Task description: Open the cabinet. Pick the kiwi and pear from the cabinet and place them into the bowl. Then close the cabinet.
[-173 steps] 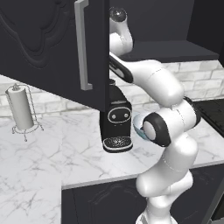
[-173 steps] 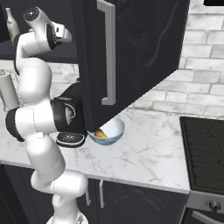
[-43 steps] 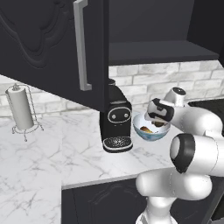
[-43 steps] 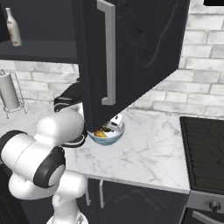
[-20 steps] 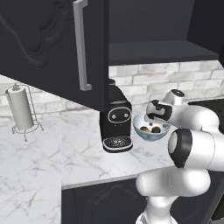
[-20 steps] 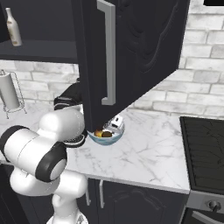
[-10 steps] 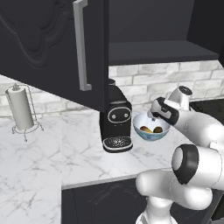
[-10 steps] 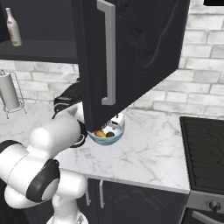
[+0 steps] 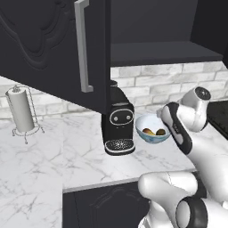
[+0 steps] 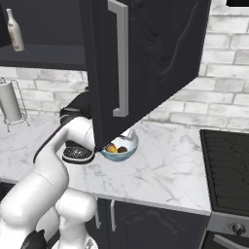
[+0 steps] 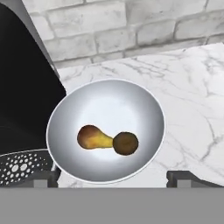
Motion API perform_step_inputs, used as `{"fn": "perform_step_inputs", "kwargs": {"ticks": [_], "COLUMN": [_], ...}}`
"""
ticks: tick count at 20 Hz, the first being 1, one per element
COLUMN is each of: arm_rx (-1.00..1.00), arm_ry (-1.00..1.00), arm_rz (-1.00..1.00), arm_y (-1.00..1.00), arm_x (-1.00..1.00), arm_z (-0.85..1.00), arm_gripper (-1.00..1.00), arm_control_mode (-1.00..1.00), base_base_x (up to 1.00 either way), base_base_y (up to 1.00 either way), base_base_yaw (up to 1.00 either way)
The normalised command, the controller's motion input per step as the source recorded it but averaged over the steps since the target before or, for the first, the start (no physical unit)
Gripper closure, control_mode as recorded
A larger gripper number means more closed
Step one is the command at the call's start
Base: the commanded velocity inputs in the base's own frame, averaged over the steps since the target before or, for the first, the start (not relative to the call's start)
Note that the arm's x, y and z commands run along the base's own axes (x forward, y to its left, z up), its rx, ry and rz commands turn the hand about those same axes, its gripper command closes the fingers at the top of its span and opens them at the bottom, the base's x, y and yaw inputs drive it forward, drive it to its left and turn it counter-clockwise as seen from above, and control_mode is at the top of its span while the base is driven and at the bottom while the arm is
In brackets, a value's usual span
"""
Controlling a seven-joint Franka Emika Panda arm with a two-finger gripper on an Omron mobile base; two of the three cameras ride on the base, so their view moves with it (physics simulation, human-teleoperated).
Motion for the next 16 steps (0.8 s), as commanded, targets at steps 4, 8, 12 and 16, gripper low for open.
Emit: {"fn": "perform_step_inputs", "kwargs": {"ticks": [4,8,12,16], "arm_rx": [-0.07,-0.07,-0.06,-0.05], "arm_ry": [-0.08,-0.06,-0.07,-0.04], "arm_rz": [0.0,0.0,0.0,0.0], "arm_y": [0.14,0.16,0.14,0.12], "arm_x": [-0.7,-0.74,-0.78,-0.9], "arm_z": [0.55,0.56,0.56,0.51], "arm_gripper": [-1.0,-1.0,-1.0,-1.0], "arm_control_mode": [-1.0,-1.0,-1.0,-1.0], "base_base_x": [0.0,0.0,0.0,0.0], "base_base_y": [0.0,0.0,0.0,0.0], "base_base_yaw": [0.0,0.0,0.0,0.0]}}
